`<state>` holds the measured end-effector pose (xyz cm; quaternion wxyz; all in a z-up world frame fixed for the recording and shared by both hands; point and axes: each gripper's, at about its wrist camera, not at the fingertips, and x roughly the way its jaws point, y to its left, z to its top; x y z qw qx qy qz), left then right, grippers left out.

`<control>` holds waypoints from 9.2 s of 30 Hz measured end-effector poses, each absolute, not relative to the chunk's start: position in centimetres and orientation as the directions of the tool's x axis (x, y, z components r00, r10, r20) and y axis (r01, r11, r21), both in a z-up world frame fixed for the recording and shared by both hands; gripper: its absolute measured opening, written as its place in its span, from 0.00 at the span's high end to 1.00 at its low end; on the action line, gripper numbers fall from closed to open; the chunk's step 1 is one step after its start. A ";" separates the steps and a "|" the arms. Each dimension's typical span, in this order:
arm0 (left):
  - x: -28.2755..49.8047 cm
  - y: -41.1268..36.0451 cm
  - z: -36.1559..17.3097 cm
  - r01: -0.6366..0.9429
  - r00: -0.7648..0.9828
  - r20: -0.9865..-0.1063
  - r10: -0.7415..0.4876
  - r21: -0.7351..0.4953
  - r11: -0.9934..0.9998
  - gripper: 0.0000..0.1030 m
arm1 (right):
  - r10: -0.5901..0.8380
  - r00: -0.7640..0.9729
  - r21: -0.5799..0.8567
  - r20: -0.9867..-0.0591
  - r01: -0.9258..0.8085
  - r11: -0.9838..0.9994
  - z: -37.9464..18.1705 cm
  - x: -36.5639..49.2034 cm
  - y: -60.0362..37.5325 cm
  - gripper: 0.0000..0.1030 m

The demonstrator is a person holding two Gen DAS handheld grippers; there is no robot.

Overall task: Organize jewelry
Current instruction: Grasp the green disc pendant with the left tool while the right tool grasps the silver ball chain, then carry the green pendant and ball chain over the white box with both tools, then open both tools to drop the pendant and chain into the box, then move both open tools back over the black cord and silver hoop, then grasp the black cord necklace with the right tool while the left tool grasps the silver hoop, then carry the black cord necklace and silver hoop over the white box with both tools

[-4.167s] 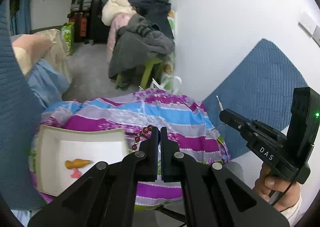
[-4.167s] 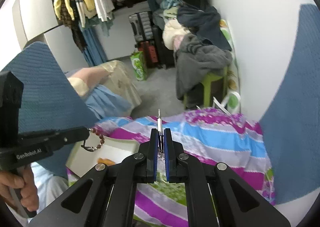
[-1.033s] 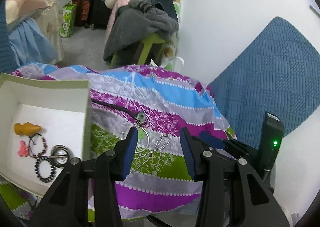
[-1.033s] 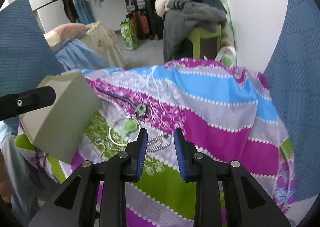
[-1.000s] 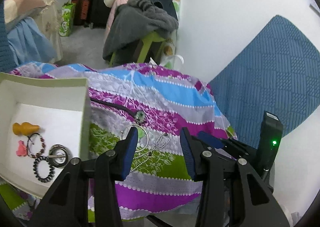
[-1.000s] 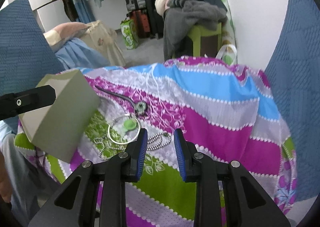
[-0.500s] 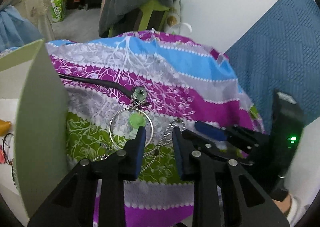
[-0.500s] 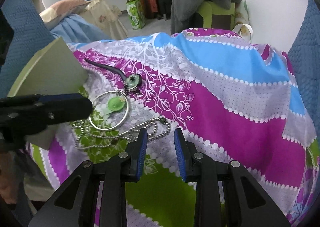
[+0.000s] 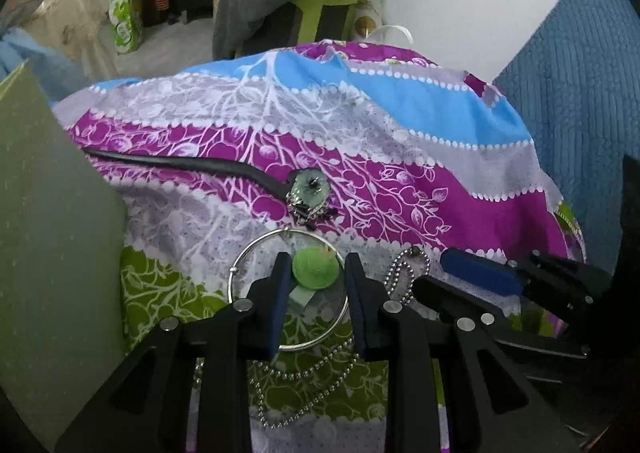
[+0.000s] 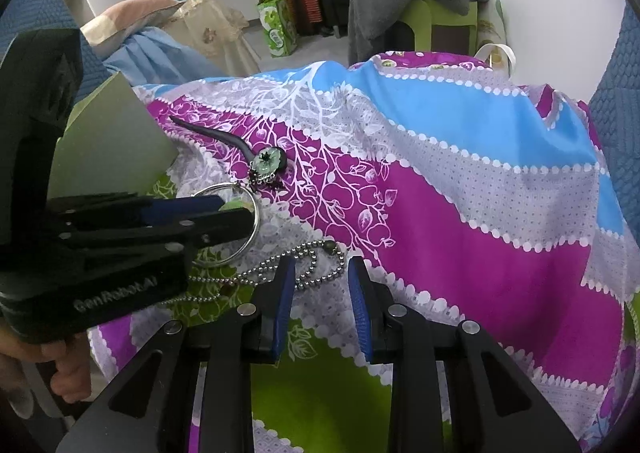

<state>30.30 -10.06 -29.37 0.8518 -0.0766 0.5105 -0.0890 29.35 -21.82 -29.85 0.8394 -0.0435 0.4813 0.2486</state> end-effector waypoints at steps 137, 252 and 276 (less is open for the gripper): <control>17.7 8.7 -9.5 -0.054 0.722 -0.658 -0.214 -0.362 0.931 0.47 | 0.507 0.557 0.122 -0.658 -0.585 0.802 -7.4 22.1 -7.6 0.93; 22.9 -6.9 -19.4 -0.086 0.503 -0.825 -0.259 -0.346 0.934 0.98 | 0.299 0.426 0.166 -0.854 -0.322 0.932 -20.0 28.1 -19.5 0.94; 21.5 3.2 -3.0 -0.022 0.692 -0.706 -0.153 -0.233 0.972 0.98 | 0.389 0.604 0.196 -0.696 -0.362 0.911 -4.4 27.8 -11.7 0.94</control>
